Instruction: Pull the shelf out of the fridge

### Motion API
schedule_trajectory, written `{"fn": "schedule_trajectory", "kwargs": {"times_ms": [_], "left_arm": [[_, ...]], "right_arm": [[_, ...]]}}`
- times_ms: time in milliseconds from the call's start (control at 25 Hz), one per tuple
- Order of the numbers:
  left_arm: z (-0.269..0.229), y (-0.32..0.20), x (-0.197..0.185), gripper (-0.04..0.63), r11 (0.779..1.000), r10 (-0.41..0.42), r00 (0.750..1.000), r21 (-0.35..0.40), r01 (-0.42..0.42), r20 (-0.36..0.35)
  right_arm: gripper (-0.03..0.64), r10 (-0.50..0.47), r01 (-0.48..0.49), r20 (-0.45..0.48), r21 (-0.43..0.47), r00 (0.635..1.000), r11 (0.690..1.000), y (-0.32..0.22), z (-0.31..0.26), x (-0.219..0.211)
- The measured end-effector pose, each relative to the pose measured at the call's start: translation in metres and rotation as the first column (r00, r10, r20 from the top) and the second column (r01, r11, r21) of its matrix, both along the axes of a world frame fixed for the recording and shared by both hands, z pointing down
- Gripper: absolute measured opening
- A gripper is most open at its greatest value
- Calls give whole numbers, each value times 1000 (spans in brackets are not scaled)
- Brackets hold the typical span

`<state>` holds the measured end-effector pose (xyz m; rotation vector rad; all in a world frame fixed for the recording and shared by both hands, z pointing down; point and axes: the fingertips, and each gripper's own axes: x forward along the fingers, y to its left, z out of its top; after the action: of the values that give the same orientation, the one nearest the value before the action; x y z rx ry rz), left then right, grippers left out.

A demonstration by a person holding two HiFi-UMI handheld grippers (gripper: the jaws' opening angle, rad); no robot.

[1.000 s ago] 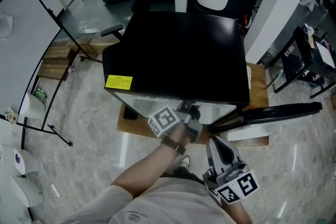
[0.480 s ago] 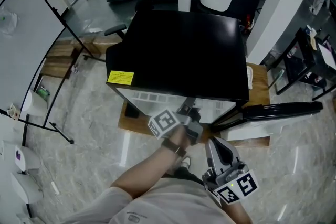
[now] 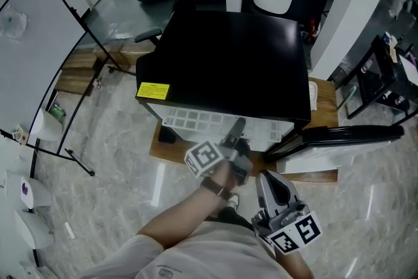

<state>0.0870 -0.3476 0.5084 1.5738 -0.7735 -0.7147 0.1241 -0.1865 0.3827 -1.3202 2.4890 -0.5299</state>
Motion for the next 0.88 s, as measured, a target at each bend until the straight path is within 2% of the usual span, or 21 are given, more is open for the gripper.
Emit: {"fn": "schedule_trajectory", "kwargs": {"times_ms": [880], "left_arm": [[-3, 38, -7, 25, 1000, -19, 1000, -4, 19, 7]], "right_arm": [[17, -51, 52, 50, -14, 997, 999, 15, 8, -6]]}}
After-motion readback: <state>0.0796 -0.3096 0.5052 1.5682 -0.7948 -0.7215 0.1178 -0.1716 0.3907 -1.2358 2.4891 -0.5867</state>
